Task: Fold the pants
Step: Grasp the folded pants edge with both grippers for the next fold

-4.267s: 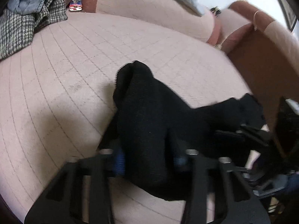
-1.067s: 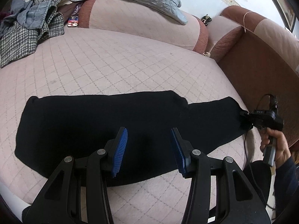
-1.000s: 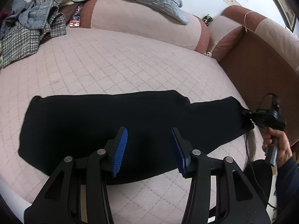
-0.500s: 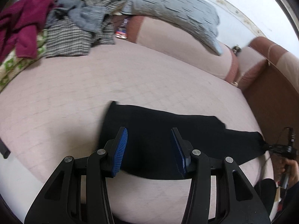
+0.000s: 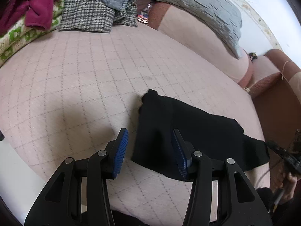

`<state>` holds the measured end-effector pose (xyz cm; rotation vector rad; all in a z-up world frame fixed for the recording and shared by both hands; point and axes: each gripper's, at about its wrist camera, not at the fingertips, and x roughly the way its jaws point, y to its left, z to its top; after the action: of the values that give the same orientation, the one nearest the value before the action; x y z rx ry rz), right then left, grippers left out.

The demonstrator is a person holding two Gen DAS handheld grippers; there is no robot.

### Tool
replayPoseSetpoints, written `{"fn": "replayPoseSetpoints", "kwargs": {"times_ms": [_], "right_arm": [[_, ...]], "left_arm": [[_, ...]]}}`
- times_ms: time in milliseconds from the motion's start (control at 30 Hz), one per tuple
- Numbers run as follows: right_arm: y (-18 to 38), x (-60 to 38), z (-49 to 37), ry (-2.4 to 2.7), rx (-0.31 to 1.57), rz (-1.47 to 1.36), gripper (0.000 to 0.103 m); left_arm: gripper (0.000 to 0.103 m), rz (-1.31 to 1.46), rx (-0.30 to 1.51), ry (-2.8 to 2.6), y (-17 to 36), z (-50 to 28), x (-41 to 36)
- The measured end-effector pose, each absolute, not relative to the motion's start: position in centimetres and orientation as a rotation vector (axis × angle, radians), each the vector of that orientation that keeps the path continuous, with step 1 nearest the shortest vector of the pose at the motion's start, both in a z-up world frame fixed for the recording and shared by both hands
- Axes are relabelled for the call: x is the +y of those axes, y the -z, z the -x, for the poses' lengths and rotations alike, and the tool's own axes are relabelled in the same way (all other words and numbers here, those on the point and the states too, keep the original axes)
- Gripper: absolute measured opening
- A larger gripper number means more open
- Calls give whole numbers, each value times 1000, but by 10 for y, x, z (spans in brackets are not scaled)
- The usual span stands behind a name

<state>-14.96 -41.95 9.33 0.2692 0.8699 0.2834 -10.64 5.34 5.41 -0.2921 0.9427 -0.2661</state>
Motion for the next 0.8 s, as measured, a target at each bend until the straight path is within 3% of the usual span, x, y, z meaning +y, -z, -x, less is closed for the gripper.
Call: {"fn": "replayPoseSetpoints", "kwargs": {"times_ms": [167,467,500,567,633,800], "right_arm": [[-80,-397,110,-268,876,-271,46],[-43,-366,52,-285,992,-315,46],[-39,-366,48,-292,994,-330,43],[-34,-363,43,-291,984,-344,16],[-34,-363,45,-268,963,-318,9],[-41,-362,46,-247,907,-321,7]], "left_arm": [[52,253,949,283,-52,106,41],[52,154,967,240,-41,88,21],[52,133,966,229,-40,84,18],[52,100,964,217,-38,78,12],[52,72,960,215,-36,73,7],[52,33,925,215,-33,64,-2]]}}
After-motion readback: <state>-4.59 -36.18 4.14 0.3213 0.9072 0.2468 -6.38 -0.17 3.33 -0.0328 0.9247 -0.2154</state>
